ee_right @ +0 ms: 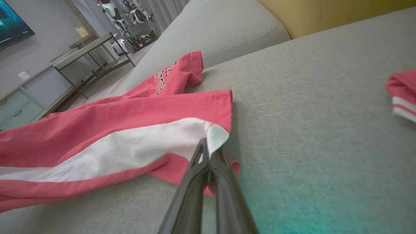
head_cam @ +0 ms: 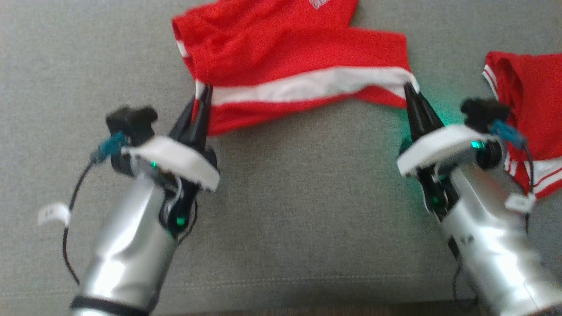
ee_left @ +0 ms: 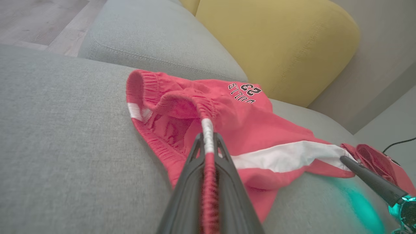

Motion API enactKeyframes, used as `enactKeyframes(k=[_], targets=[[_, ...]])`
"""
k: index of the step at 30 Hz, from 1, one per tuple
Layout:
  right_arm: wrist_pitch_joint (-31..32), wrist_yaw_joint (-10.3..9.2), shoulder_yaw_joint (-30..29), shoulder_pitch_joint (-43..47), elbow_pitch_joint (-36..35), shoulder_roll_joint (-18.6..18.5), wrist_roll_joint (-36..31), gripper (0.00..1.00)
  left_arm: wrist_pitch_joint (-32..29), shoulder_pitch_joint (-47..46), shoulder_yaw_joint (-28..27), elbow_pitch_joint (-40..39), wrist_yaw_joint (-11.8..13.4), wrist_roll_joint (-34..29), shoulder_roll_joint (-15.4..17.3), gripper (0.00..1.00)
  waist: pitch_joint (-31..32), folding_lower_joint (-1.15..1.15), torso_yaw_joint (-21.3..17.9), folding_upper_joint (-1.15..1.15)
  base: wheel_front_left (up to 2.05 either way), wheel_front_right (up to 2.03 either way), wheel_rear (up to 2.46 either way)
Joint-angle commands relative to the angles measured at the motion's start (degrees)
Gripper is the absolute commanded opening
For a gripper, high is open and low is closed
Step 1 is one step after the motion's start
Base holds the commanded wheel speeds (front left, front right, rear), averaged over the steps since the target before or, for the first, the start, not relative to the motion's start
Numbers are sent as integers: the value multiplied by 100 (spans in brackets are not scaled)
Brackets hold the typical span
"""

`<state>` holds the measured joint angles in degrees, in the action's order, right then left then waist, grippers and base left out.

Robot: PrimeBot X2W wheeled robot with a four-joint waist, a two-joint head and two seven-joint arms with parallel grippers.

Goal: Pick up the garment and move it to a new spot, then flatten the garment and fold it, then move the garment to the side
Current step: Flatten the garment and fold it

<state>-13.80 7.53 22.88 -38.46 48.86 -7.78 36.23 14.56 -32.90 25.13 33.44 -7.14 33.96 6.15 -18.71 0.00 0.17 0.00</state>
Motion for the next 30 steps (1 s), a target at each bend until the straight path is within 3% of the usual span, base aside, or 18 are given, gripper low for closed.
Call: enactKeyframes(k=[1, 6, 11, 19, 24, 30], targets=[[-89, -4, -3, 319, -435, -36, -25, 0, 43, 131, -215, -435, -34, -94, 200, 0, 140, 0, 11, 0, 0, 0, 0], [-59, -4, -462, 1637, -1590, -229, -235, 0, 43, 1129, -366, -1180, -34, -169, 241, 0, 412, 0, 5, 0, 0, 0, 0], [284, -4, -894, 2698, -2627, -190, -578, 0, 43, 1862, -517, -1679, 12, -207, 251, 0, 578, 0, -1, 0, 0, 0, 0], [1343, -4, -1684, 4368, -4714, 284, -1239, 0, 41, 3013, -558, -2489, 283, -220, 230, 0, 773, 0, 31, 0, 0, 0, 0], [1770, -4, -1967, 4721, -5544, 414, -1453, 0, -71, 3246, -571, -2833, 410, -155, 257, 0, 771, 0, 76, 0, 0, 0, 0], [2149, -4, -2150, 4292, -5756, 349, -1610, 0, -488, 2978, -622, -3007, 397, 162, 225, 0, 601, 0, 202, 0, 0, 0, 0]])
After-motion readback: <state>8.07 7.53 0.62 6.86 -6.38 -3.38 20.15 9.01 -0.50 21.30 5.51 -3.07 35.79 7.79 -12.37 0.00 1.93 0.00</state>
